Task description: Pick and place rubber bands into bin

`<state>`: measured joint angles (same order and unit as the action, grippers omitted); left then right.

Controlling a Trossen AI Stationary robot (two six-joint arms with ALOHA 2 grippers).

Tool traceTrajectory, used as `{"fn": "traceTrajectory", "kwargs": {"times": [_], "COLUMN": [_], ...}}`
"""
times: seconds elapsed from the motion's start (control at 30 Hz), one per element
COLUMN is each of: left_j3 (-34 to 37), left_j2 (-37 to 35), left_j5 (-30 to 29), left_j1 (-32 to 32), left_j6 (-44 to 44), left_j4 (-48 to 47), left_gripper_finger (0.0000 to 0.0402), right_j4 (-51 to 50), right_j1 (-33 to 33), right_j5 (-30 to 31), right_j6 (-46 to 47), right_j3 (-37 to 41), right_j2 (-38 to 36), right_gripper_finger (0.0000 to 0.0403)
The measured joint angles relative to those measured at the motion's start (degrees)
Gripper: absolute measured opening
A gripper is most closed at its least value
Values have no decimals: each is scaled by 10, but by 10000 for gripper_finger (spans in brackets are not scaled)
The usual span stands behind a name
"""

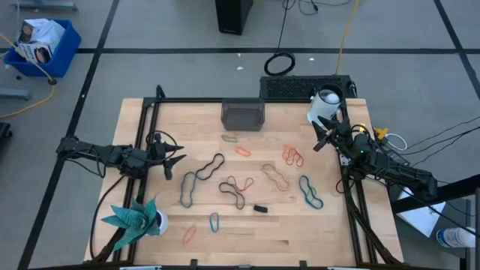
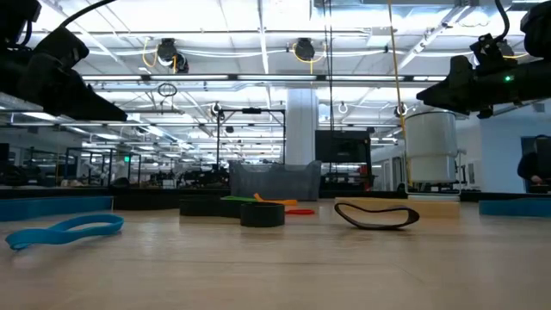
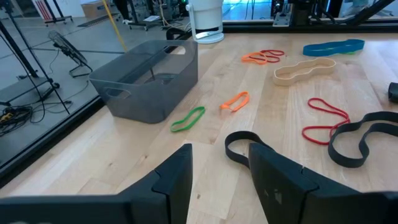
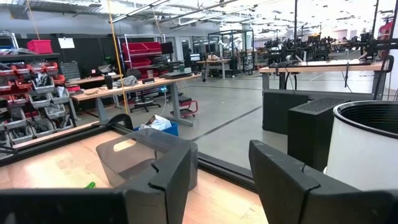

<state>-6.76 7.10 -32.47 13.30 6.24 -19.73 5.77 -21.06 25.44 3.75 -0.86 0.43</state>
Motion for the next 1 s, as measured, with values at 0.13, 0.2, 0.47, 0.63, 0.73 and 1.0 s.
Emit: {"fn": "traceTrajectory", "kwargs": {"times": [0.13,0.2,0.47,0.63,0.73,1.0], "left_j3": [0,0,0,0,0,0], "left_j2": [0,0,0,0,0,0], "left_j5": [0,0,0,3,2,-5], "left_j1": [0,0,0,0,0,0], "left_j6": [0,0,0,0,-7,-14], "left_j4": [0,1,3,3,3,14], "left_gripper_finger": [166,166,166,166,166,166], "right_j4": [0,0,0,0,0,0], "right_j1": [0,0,0,0,0,0], "right_j5": [0,0,0,0,0,0], "right_j6": [0,0,0,0,6,50], "right_j3": [0,0,0,0,0,0], "right_j2": [0,0,0,0,0,0], "right_gripper_finger": [155,155,155,155,155,155]}}
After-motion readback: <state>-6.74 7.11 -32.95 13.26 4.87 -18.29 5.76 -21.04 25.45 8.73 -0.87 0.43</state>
